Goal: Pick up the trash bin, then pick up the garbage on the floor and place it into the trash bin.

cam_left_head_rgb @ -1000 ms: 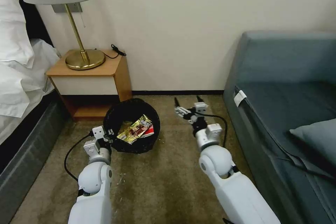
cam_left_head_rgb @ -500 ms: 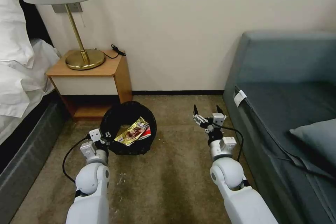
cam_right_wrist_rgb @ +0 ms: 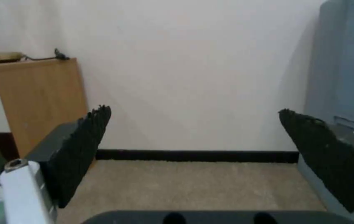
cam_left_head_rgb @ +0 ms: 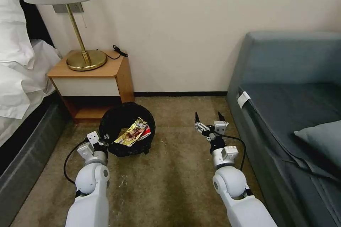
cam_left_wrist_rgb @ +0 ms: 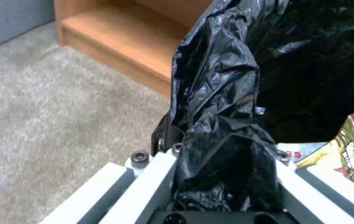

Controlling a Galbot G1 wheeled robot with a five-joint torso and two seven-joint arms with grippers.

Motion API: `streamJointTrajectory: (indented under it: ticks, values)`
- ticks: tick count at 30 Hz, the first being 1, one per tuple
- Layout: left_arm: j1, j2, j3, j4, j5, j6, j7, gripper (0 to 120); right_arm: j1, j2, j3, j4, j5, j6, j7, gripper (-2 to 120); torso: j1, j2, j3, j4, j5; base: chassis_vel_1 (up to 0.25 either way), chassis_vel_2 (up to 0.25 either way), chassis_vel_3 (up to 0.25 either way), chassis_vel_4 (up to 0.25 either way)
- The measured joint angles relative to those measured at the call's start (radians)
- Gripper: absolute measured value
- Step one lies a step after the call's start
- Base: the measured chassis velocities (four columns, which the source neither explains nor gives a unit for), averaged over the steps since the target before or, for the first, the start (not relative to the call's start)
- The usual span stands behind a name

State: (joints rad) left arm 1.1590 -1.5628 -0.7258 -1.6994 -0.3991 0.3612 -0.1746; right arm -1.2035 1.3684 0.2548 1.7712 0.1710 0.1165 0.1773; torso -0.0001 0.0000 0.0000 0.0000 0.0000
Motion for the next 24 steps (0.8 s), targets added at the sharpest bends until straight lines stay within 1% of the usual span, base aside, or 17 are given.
streamJointTrajectory:
  ticks: [5, 8, 9, 10, 13, 14, 16, 19, 24]
  values:
    - [-0.012, 0.009, -0.006, 0.020, -0.015, 0.009, -0.022, 1, -0.008, -0.004, 0.000, 0.000, -0.004, 0.003, -0.005, 100, 0.000, 0.000, 0.000, 0.0001, 0.0000, 0.000, 0.000, 0.000, 0.000]
    - [-0.024, 0.013, -0.010, 0.039, -0.039, 0.015, -0.039, 1, -0.016, -0.004, 0.002, 0.002, -0.005, 0.004, -0.005, 100, 0.000, 0.000, 0.000, 0.0000, -0.0001, 0.000, 0.000, 0.000, 0.000]
    - [-0.033, 0.015, -0.012, 0.054, -0.056, 0.021, -0.053, 1, -0.023, -0.003, 0.005, 0.004, -0.011, 0.008, -0.001, 100, 0.000, 0.000, 0.000, 0.0000, 0.0000, 0.000, 0.000, 0.000, 0.000]
    - [-0.033, 0.015, -0.012, 0.054, -0.056, 0.021, -0.053, 1, -0.023, -0.003, 0.005, 0.004, -0.011, 0.008, -0.001, 100, 0.000, 0.000, 0.000, 0.0000, 0.0000, 0.000, 0.000, 0.000, 0.000]
    - [-0.052, 0.017, -0.019, 0.091, -0.070, 0.021, -0.066, 1, -0.039, -0.001, 0.011, 0.009, -0.017, 0.017, 0.003, 100, 0.000, 0.000, 0.000, 0.0001, -0.0001, 0.000, 0.000, 0.000, 0.000]
    - [-0.052, 0.017, -0.019, 0.091, -0.070, 0.021, -0.066, 1, -0.039, -0.001, 0.011, 0.009, -0.017, 0.017, 0.003, 100, 0.000, 0.000, 0.000, 0.0001, -0.0001, 0.000, 0.000, 0.000, 0.000]
    - [-0.064, 0.019, -0.021, 0.117, -0.073, 0.008, -0.069, 1, -0.047, -0.002, 0.016, 0.012, -0.023, 0.019, 0.002, 100, 0.000, 0.000, 0.000, 0.0000, 0.0002, 0.000, 0.000, 0.000, 0.000]
    - [-0.072, 0.023, -0.022, 0.134, -0.074, -0.004, -0.069, 1, -0.051, -0.001, 0.020, 0.012, -0.029, 0.022, -0.001, 100, 0.000, 0.000, 0.000, 0.0001, 0.0003, 0.000, 0.000, 0.000, 0.000]
    - [-0.082, 0.030, -0.029, 0.151, -0.075, -0.009, -0.068, 1, -0.060, 0.003, 0.021, 0.001, -0.040, 0.032, -0.003, 100, 0.000, 0.000, 0.000, 0.0000, 0.0000, 0.000, 0.000, 0.000, 0.000]
